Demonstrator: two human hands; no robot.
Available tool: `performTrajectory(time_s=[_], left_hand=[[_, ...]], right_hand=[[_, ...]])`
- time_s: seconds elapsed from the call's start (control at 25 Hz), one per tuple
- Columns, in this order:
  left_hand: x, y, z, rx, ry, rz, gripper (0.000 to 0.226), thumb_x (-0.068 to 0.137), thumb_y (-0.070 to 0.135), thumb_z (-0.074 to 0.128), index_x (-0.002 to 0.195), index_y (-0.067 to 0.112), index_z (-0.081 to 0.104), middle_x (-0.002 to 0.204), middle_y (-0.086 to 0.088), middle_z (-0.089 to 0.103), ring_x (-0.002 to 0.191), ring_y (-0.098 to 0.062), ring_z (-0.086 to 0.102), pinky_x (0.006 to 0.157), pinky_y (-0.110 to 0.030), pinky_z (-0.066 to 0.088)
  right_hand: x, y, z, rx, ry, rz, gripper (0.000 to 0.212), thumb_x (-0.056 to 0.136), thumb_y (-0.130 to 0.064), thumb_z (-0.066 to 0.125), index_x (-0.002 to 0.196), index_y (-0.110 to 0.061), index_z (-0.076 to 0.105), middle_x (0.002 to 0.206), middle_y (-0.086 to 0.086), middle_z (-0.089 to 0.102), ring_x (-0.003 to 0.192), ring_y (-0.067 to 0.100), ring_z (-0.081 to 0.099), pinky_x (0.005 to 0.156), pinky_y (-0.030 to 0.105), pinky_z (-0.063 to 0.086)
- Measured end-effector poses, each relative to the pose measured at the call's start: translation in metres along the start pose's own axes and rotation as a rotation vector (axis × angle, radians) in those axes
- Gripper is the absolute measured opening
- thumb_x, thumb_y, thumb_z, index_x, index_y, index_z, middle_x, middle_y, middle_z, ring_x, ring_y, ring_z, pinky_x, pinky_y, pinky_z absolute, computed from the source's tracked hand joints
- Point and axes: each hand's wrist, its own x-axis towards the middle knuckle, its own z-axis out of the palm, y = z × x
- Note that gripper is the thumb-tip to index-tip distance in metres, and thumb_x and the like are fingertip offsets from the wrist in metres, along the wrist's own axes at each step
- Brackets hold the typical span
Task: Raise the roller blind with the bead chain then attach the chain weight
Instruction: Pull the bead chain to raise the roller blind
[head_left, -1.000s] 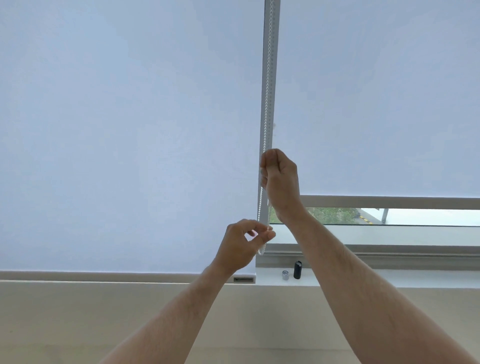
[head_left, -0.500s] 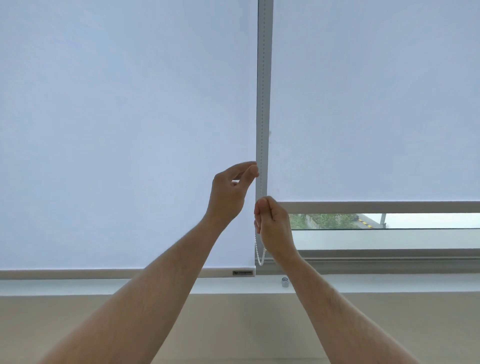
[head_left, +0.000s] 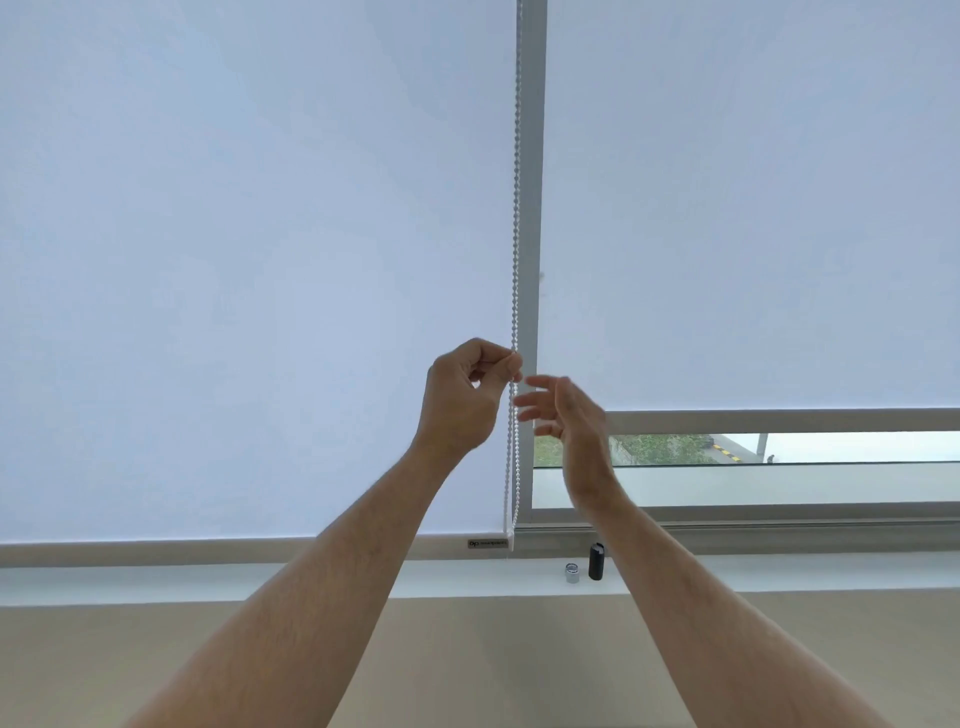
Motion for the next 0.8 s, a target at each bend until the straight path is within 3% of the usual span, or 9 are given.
performTrajectory(time_s=[0.16, 0.32, 0.44, 0.52, 0.6, 0.68, 0.8], left_hand=[[-0.02, -0.016, 0.005, 0.082, -0.044, 0.036, 0.009, 0.089, 0.012, 0.069, 0.08, 0.012, 0.071, 0.07, 0.006, 0.072, 0.071, -0.01, 0.068, 0.075, -0.024, 0.053], [-0.041, -0.032, 0.012, 0.103, -0.087, -0.018, 0.01, 0.089, 0.013, 0.069, 0.078, 0.013, 0.071, 0.072, 0.004, 0.073, 0.073, -0.012, 0.067, 0.076, -0.023, 0.052], [-0.048, -0.037, 0.013, 0.108, -0.105, -0.042, 0.011, 0.089, 0.016, 0.068, 0.078, 0.015, 0.071, 0.074, 0.003, 0.074, 0.075, -0.014, 0.066, 0.078, -0.024, 0.051], [-0.049, -0.04, 0.01, 0.127, -0.132, -0.024, 0.012, 0.088, 0.019, 0.069, 0.077, 0.017, 0.072, 0.075, 0.004, 0.074, 0.074, -0.013, 0.065, 0.077, -0.025, 0.052], [-0.047, -0.04, 0.005, 0.142, -0.198, -0.02, 0.007, 0.086, 0.026, 0.071, 0.082, 0.023, 0.076, 0.079, 0.008, 0.075, 0.078, -0.008, 0.066, 0.078, -0.025, 0.053], [-0.041, -0.035, -0.003, 0.098, -0.237, -0.023, 0.021, 0.084, 0.04, 0.069, 0.095, 0.025, 0.078, 0.092, 0.008, 0.078, 0.089, -0.003, 0.069, 0.081, -0.024, 0.053], [-0.02, -0.023, -0.012, -0.044, -0.101, -0.043, 0.03, 0.089, 0.044, 0.062, 0.103, 0.022, 0.076, 0.096, 0.001, 0.079, 0.089, -0.005, 0.07, 0.08, -0.027, 0.053]], right_hand=[[0.033, -0.036, 0.007, -0.046, 0.032, -0.064, 0.043, 0.099, -0.049, 0.041, 0.1, -0.017, 0.07, 0.079, 0.0, 0.074, 0.07, 0.013, 0.067, 0.066, 0.03, 0.049], [0.06, -0.074, 0.024, -0.019, -0.034, -0.123, 0.035, 0.102, -0.04, 0.043, 0.106, -0.015, 0.067, 0.074, -0.001, 0.071, 0.062, 0.013, 0.063, 0.058, 0.022, 0.047], [0.067, -0.084, 0.034, 0.039, -0.026, -0.119, 0.03, 0.104, -0.023, 0.043, 0.084, -0.017, 0.065, 0.05, -0.008, 0.049, 0.045, 0.011, 0.041, 0.048, 0.024, 0.036], [0.062, -0.081, 0.035, 0.076, -0.002, -0.098, 0.035, 0.101, -0.013, 0.041, 0.072, -0.019, 0.059, 0.047, -0.009, 0.037, 0.044, 0.01, 0.03, 0.045, 0.025, 0.027], [0.054, -0.077, 0.033, 0.069, 0.02, -0.112, 0.037, 0.098, -0.007, 0.04, 0.067, -0.021, 0.055, 0.047, -0.007, 0.036, 0.044, 0.01, 0.03, 0.044, 0.026, 0.026], [0.048, -0.074, 0.031, 0.025, 0.044, -0.131, 0.037, 0.094, -0.004, 0.039, 0.066, -0.022, 0.055, 0.047, -0.004, 0.041, 0.043, 0.013, 0.034, 0.045, 0.027, 0.029], [0.041, -0.068, 0.029, -0.026, 0.067, -0.147, 0.036, 0.095, -0.005, 0.04, 0.068, -0.023, 0.056, 0.047, -0.001, 0.045, 0.045, 0.016, 0.039, 0.048, 0.028, 0.035]])
